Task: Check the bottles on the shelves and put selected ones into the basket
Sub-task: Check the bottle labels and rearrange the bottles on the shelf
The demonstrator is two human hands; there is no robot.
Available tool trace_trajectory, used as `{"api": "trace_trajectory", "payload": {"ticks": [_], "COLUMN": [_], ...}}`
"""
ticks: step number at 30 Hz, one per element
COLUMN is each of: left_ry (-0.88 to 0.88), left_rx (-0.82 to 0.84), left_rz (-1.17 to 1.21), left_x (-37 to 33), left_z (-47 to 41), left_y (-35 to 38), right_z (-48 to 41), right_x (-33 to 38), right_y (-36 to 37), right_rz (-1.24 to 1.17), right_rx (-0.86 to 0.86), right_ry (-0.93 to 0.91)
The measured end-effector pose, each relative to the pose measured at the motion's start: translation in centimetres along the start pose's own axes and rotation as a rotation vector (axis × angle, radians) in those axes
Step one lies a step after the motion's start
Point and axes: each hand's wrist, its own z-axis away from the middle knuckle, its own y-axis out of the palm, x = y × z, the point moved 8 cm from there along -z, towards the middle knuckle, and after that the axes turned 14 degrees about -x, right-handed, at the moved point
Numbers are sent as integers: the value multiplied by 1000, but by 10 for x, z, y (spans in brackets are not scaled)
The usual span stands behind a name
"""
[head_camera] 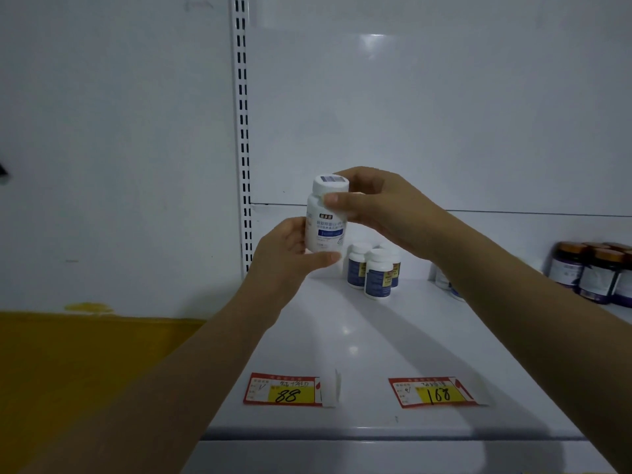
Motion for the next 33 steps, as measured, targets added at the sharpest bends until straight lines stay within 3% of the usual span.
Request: {"api": "trace_trajectory", "payload": {"ticks": [10, 17, 20, 25, 29, 33], "left_ry": [321, 248, 97, -78, -432, -654], "left_rx": [-155, -52, 43, 177, 296, 336], "left_rz": [35, 32, 8, -68, 63, 45], "left_x": [-32, -32, -27, -26, -14, -9], "left_z": [-13, -18, -20, -15, 2, 17], "left_y": [-11, -11, -8, 0, 12, 17], "right_z": [41, 37, 21, -14, -23, -12], "right_x": [32, 45, 49, 35, 6, -30], "right_y": [4, 6, 4, -3, -4, -7], "right_rz": [273, 361, 378, 261, 232, 285], "right_rx": [-222, -234, -201, -72, 20, 88], "right_ry": [-576, -633, -456, 59, 421, 698]}}
